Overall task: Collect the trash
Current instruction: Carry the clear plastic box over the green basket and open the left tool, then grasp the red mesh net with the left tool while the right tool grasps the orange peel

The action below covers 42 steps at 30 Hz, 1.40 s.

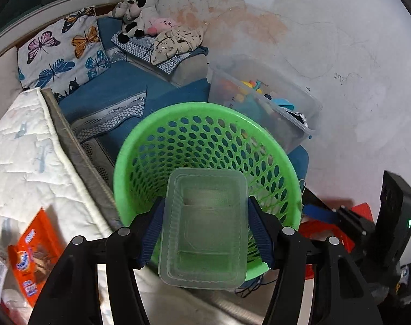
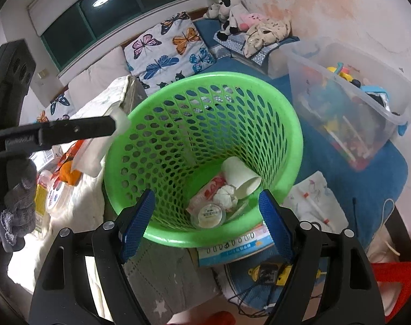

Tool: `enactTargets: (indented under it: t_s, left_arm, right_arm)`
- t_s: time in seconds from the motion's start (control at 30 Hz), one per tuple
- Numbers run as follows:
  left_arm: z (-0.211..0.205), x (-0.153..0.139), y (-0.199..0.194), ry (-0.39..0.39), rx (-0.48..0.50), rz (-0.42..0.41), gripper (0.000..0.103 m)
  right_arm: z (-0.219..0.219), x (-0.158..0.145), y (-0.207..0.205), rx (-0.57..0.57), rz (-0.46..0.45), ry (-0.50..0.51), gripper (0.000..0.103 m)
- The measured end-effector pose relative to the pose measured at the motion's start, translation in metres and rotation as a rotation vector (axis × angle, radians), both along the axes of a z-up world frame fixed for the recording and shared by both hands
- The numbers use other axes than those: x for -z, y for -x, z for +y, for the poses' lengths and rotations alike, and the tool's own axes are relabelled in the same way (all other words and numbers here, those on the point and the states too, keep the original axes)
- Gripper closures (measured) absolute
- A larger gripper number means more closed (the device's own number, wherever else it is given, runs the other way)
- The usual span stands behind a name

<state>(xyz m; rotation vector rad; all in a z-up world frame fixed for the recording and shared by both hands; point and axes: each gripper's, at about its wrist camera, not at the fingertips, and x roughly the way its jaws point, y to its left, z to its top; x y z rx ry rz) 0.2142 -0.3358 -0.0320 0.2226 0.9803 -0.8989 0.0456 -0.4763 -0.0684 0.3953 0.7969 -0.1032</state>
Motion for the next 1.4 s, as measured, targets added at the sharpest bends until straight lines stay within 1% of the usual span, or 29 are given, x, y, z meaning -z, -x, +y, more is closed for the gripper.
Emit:
enactTargets:
  t_s: [0.07,0.1,0.23,0.43,0.6,0.67,0.93,1.17,1.3,1.4]
  left_arm:
    - [-0.002,0.002,0.001,0.002,-0.009,0.002,0.034]
    - [-0.003,0.002,0.001,0.006,-0.017,0.002,0.033]
    - [0.003,0.0,0.006,0.013,-0.034,-0.023,0.032]
    - [0.038,-0.013,0.017,0.037,-0.117,-0.075,0.033]
    - [0.083,-0.025,0.029,0.042,-0.218,-0.131,0.037]
    - [0.103,-0.029,0.033,0.032,-0.264,-0.158,0.037]
    - [0.194,-0.037,0.028,0.011,-0.475,-0.217,0.039]
    - [0.273,-0.03,0.018,0.001,-0.664,-0.216,0.039]
    - [0.311,-0.014,0.008,-0.025,-0.749,-0.19,0.039]
    - [0.329,0.002,0.0,-0.042,-0.779,-0.15,0.04]
  right_arm:
    - [0.0,0.001,0.002,0.001,0.001,-0.005,0.024]
    - [0.0,0.002,0.002,0.002,0.002,-0.008,0.024]
    - [0.003,0.001,0.005,-0.002,-0.002,-0.013,0.024]
    - [0.015,-0.005,0.005,-0.03,-0.018,-0.014,0.024]
    - [0.031,-0.011,0.004,-0.059,-0.035,-0.014,0.023]
    - [0.037,-0.014,0.003,-0.07,-0.04,-0.013,0.023]
    - [0.065,-0.023,-0.004,-0.135,-0.055,-0.006,0.021]
    - [0.091,-0.03,-0.017,-0.199,-0.062,0.008,0.02]
    - [0.104,-0.032,-0.024,-0.228,-0.066,0.01,0.02]
    - [0.111,-0.033,-0.03,-0.247,-0.065,0.012,0.019]
